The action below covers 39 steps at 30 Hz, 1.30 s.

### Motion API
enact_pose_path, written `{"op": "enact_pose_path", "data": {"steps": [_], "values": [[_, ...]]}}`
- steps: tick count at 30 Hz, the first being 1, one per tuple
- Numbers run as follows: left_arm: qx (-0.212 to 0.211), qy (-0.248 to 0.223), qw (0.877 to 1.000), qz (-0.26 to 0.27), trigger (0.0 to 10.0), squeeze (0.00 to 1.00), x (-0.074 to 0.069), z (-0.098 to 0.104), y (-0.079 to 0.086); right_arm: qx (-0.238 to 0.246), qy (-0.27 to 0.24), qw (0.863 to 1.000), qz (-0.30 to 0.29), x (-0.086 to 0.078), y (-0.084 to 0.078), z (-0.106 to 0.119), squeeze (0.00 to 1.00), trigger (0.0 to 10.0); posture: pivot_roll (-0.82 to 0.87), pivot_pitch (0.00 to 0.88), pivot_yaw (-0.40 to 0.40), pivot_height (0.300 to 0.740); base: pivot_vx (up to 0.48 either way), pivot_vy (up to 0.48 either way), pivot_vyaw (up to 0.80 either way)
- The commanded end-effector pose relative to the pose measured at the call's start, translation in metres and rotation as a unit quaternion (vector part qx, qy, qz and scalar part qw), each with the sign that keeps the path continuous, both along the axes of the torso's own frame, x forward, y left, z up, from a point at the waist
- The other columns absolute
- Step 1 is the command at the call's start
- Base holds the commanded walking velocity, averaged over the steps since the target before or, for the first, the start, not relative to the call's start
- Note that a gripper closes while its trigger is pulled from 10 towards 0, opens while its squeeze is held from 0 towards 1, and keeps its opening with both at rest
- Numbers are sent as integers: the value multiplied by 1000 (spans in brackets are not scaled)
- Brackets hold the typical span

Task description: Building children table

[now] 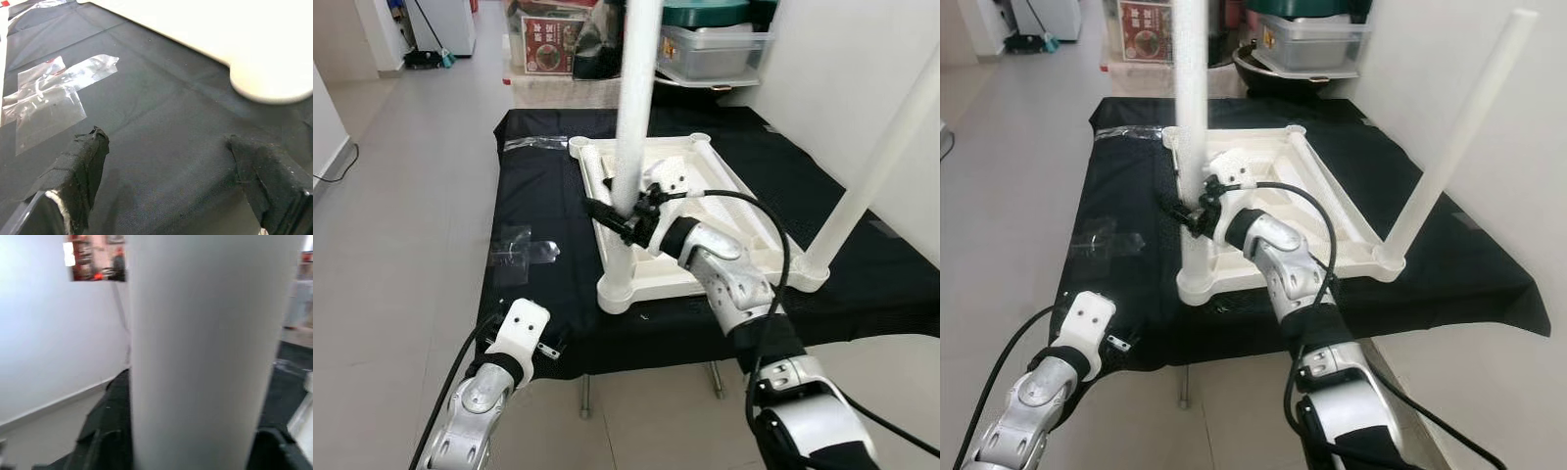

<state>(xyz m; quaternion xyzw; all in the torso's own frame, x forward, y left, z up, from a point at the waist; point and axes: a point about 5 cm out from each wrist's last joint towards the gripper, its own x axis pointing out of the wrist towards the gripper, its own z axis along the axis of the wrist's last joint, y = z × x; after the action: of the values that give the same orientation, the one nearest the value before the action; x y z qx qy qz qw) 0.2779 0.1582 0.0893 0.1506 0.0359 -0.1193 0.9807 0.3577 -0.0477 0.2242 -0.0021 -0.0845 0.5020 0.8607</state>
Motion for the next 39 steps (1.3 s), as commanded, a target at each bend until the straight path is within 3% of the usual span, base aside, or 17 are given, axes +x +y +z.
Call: {"op": "enact_pose_path", "data": {"steps": [1, 2, 5, 6, 7, 8, 11, 12, 13, 17, 18, 24, 25, 28, 35, 36, 39], "values": [[7, 2, 1000, 0, 10000, 0, -2, -1, 1, -31, 17, 999, 36, -8, 13, -13, 0, 0, 145, 0, -88, 740, 0, 0, 0], [7, 2, 1000, 0, 10000, 0, -2, -1, 1, -31, 17, 999, 36, -8, 13, -13, 0, 0, 145, 0, -88, 740, 0, 0, 0], [6, 2, 1000, -2, 10000, 0, -1, -1, 0, -6, 121, 951, -284, 31, -28, -32, 0, 0, 134, 0, -83, 740, 0, 0, 0], [6, 2, 1000, -3, 10000, 0, -1, -1, 0, 3, 162, 901, -403, 39, -49, -43, 0, 0, 134, 0, -83, 740, 0, 0, 0], [6, 2, 1000, -3, 10000, 0, -1, -1, 0, 3, 162, 901, -403, 39, -49, -43, 0, 0, 134, 0, -83, 740, 0, 0, 0], [6, 3, 1000, -5, 10000, 0, -1, -1, -1, -2, 184, 840, -510, 35, -74, -61, 0, 0, 127, 0, -75, 740, 0, 0, 0], [6, 4, 1000, -9, 10000, 0, -1, -2, -1, -21, 179, 791, -585, 21, -93, -79, 0, 0, 122, 0, -72, 740, 0, 0, 0], [6, 4, 1000, -9, 10000, 0, -1, -2, -1, -21, 179, 791, -585, 21, -93, -79, 0, 0, 122, 0, -72, 740, 0, 0, 0], [6, 5, 1000, -10, 10000, 0, -1, -2, -1, -30, 168, 797, -579, 13, -87, -80, 0, 10000, 116, 0, -67, 740, 0, 0, 0], [5, 7, 1000, -11, 10000, 0, -2, -3, -1, -41, 162, 833, -528, 2, -67, -77, 0, 10000, 116, 0, -66, 740, 0, 0, 0], [4, 8, 1000, -11, 10000, 0, -3, -3, -1, -17, 151, 861, -486, -2, -56, -68, 1000, 10000, 116, 0, -63, 740, 0, 0, 0], [4, 9, 1000, -11, 10000, 0, -1, -3, 0, 38, 108, 934, -339, 2, -34, -32, 1000, 10000, 111, 0, -59, 740, 0, 0, 0], [4, 8, 1000, -12, 10000, 0, 0, -2, 0, 47, 94, 961, -255, 5, -28, -17, 0, 10000, 109, 0, -57, 740, 0, 0, 0], [4, 5, 1000, -14, 10000, 0, 3, -1, -1, 33, 45, 993, -106, 1, -29, 2, 0, 10000, 111, 0, -61, 740, 0, 0, 0], [2, 0, 1000, -11, 10000, 0, 6, 1, -2, -18, 32, 998, -51, 4, -33, -6, 0, 10000, 114, 0, -77, 740, 0, 0, 0], [1, -1, 1000, -9, 10000, 0, 6, 1, -2, -19, 51, 996, -64, 7, -31, -13, 0, 2745, 110, 0, -80, 740, 0, 0, 0], [-1, -1, 1000, -7, 10000, 0, 5, 0, -3, -22, 79, 990, -118, 14, -32, -24, 0, 0, 108, 0, -83, 740, 0, 0, 0]]}}
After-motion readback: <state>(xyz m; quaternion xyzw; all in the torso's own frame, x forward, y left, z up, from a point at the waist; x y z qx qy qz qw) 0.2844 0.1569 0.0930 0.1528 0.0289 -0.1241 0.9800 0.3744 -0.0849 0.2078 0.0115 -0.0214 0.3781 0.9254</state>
